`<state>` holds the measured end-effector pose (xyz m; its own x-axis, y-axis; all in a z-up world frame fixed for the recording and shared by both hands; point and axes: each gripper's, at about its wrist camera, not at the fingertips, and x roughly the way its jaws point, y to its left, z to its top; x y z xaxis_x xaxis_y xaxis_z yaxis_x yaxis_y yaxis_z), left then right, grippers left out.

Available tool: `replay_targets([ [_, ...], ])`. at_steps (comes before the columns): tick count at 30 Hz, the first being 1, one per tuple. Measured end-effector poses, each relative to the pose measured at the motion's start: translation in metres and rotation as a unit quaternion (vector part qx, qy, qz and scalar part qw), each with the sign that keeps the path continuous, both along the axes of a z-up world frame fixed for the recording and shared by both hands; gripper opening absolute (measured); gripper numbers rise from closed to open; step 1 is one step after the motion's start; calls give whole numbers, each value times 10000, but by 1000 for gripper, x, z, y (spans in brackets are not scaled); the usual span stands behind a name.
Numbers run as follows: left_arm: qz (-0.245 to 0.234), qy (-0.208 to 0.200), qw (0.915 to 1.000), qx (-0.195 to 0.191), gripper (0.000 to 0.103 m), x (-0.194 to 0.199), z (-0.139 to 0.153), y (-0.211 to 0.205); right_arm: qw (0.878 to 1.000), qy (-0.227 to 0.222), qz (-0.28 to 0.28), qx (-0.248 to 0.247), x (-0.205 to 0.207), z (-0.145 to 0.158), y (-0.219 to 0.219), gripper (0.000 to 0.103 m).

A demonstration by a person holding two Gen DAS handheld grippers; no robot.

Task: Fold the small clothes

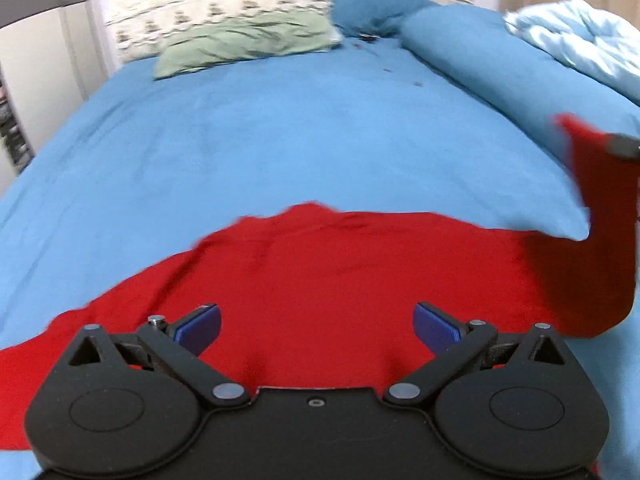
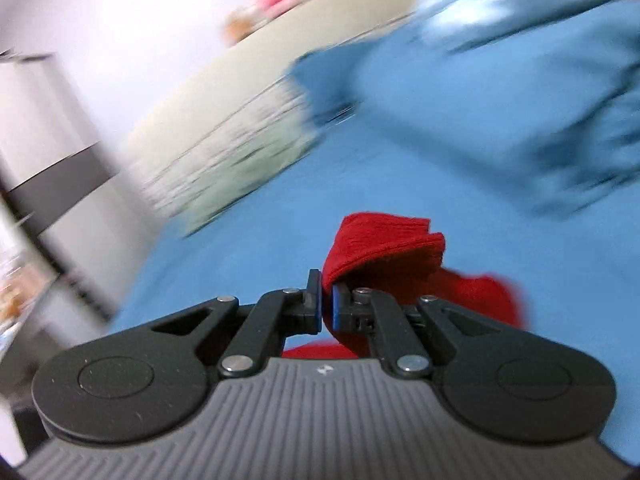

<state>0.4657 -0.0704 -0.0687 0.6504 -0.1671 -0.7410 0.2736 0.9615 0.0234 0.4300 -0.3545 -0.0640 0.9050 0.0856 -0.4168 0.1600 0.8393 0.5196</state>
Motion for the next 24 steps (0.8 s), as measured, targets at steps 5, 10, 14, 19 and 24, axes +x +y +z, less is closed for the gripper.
replay_targets([
  [5, 173, 265, 9987, -409, 103, -12, -35, 66, 9902, 583, 1244, 255, 61, -74, 121, 20],
  [10, 506, 545, 9937, -837, 103, -30, -75, 98, 9746, 1459, 1674, -292, 84, -142, 174, 23],
  [14, 368, 477, 9937, -949, 103, -29, -78, 93, 9692, 1384, 1978, -489, 77, -138, 175, 55],
  [19, -126, 311, 9941, -1028, 102, -12, -67, 63, 9705, 1200, 1866, -945, 55, -103, 146, 84],
  [24, -674, 160, 9943, -812, 94, 13, -73, 12, 9752, 1342, 1197, -1287, 19, -81, 94, 87],
])
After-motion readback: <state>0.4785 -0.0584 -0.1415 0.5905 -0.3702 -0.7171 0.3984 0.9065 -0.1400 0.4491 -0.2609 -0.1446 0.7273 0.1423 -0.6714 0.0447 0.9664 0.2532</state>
